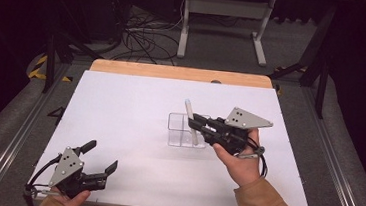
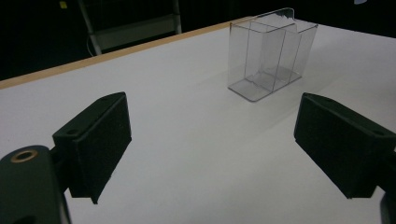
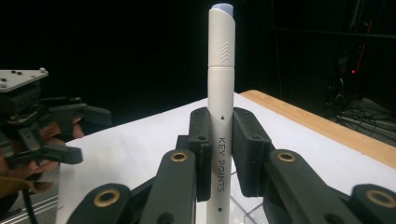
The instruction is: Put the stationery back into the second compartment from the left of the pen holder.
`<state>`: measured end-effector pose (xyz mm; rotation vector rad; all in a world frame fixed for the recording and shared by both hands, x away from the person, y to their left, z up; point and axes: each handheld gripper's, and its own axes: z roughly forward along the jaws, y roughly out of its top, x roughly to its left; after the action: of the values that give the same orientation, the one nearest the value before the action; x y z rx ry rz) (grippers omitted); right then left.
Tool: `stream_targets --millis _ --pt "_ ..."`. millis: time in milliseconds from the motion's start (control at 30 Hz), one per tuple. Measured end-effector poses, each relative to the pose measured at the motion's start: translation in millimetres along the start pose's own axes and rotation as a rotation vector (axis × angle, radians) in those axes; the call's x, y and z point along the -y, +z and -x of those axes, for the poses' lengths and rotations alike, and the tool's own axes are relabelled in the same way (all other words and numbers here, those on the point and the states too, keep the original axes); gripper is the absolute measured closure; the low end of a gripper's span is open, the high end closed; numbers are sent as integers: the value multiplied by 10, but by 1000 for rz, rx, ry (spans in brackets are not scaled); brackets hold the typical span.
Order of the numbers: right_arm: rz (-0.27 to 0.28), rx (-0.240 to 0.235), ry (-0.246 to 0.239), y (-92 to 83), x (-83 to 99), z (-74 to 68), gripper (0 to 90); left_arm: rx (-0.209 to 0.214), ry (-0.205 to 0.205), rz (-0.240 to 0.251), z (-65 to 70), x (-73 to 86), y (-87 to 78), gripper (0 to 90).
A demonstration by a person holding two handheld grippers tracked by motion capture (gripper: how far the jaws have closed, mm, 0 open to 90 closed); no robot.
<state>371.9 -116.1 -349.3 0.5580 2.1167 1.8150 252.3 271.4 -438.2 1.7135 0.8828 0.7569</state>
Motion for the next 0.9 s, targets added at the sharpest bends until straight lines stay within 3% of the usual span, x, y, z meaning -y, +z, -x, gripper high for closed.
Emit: stream_targets --millis 367,900 --pt "65 -11 -33 126 22 146 786 0 -1 -1 -2 2 2 119" --pt "61 55 -72 311 101 324 786 -2 1 2 -10 2 1 119"
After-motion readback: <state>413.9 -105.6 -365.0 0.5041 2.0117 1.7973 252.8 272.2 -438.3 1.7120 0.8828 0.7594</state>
